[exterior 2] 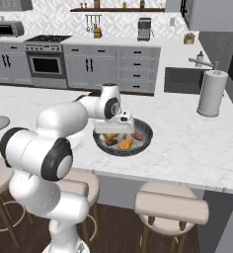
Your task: Place one bun and one sausage from the bowl on each plate.
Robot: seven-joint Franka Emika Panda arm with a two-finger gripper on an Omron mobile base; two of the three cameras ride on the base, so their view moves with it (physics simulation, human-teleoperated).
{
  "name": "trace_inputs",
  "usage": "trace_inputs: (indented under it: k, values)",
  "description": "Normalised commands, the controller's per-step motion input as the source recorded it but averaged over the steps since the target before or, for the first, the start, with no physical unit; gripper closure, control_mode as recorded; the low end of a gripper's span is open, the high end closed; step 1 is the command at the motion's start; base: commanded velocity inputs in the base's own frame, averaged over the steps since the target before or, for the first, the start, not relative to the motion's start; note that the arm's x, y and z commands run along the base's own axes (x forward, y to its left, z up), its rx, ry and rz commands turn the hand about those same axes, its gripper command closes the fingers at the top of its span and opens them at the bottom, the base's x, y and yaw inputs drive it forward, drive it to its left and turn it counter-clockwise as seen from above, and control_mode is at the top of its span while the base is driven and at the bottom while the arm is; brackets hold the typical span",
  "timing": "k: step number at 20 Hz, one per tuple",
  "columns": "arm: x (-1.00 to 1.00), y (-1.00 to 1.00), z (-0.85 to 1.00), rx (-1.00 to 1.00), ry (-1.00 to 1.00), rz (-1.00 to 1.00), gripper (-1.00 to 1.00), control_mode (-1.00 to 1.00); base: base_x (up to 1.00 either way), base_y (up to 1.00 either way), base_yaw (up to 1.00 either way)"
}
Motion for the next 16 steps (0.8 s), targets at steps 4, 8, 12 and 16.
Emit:
trace_inputs:
  k: [4, 8, 12, 16]
  values:
    - [0.41, -0.16, -0.36, 0.0, 0.0, 0.0, -1.0, -1.0, 0.0, 0.0, 0.0]
    - [0.44, -0.09, -0.42, 0.0, 0.0, 0.0, -1.0, -1.0, 0.0, 0.0, 0.0]
    - [0.47, -0.05, -0.35, 0.0, 0.0, 0.0, -1.0, -1.0, 0.0, 0.0, 0.0]
    - [0.4, -0.06, -0.29, 0.0, 0.0, 0.0, -1.0, -1.0, 0.0, 0.0, 0.0]
